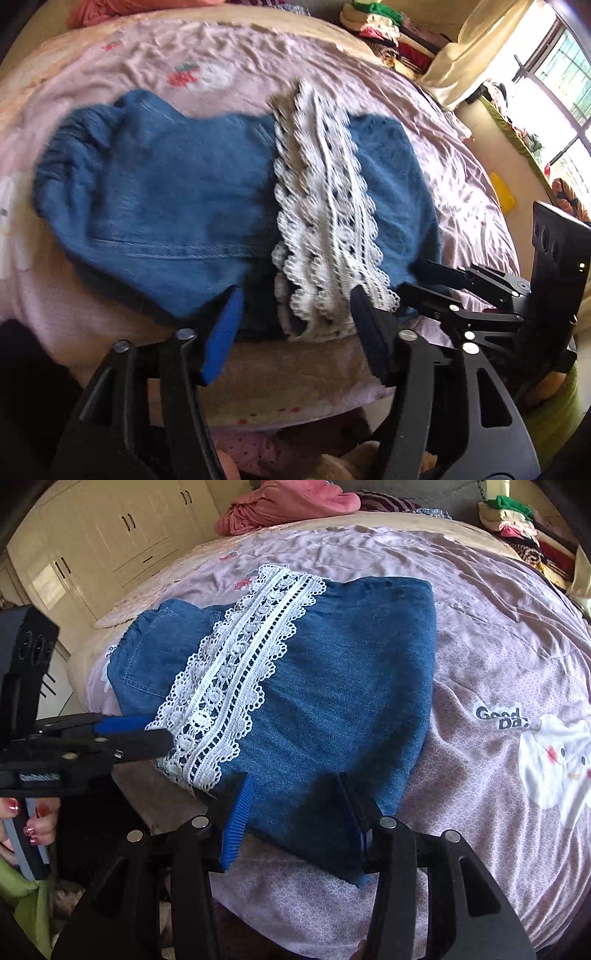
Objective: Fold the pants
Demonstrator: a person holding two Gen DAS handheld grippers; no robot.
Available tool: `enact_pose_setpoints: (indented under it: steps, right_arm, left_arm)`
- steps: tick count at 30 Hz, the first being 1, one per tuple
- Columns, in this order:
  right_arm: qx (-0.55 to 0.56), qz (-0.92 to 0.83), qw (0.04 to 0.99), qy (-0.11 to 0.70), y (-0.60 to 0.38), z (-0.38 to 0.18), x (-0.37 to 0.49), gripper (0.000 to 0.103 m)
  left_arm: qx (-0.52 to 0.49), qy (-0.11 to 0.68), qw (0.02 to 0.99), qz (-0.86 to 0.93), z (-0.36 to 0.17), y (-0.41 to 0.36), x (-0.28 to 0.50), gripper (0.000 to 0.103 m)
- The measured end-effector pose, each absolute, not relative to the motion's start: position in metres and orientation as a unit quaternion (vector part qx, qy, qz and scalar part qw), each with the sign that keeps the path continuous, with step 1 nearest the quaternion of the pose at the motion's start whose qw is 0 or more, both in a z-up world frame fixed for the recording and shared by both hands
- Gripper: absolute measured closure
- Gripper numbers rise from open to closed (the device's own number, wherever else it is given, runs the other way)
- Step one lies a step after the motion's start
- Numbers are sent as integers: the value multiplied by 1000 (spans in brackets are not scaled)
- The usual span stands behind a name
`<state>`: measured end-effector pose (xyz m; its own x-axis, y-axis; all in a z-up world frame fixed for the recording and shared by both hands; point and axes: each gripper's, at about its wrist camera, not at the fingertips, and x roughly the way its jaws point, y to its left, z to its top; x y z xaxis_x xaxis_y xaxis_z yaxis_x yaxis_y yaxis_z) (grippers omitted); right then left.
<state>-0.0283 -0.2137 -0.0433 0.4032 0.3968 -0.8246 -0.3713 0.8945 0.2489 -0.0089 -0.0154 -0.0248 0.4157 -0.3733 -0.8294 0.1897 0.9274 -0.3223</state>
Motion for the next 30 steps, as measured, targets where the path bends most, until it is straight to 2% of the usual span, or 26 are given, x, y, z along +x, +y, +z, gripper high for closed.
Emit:
enact_pose_setpoints:
  steps: [7, 16, 30]
  right_arm:
    - [14, 245, 855, 456, -207, 0, -23, 48]
    - [-28, 277, 859, 429, -158, 38, 4, 36]
    - [-30, 316, 842, 436, -93, 50, 59, 28]
  left_arm:
    - [-96, 478, 867, -103, 1, 42, -17, 30]
    - [-159, 474, 865, -48, -3, 110, -19, 11]
    - [-179, 476, 859, -56, -15, 123, -8, 10]
